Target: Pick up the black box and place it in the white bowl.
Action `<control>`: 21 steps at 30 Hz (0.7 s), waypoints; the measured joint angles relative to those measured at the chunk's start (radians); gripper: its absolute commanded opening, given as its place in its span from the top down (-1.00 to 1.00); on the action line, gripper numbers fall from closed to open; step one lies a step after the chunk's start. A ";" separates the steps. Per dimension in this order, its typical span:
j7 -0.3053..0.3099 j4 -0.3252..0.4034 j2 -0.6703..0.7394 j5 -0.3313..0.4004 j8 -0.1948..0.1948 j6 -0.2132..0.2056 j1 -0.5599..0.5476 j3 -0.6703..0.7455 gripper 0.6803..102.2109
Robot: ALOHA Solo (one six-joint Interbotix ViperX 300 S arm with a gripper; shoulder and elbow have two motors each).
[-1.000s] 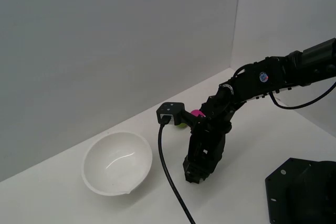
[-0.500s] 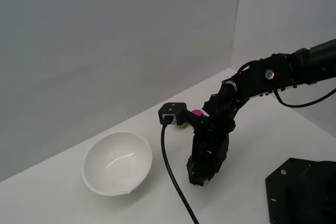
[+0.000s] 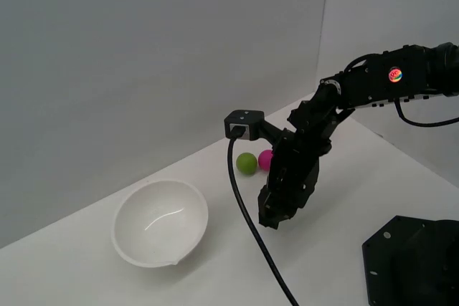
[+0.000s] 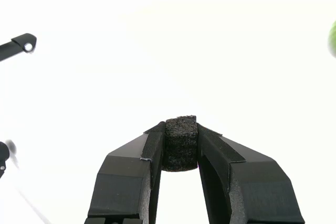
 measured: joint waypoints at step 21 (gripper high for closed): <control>0.060 -0.140 0.078 -0.138 0.000 0.003 0.049 0.078 0.64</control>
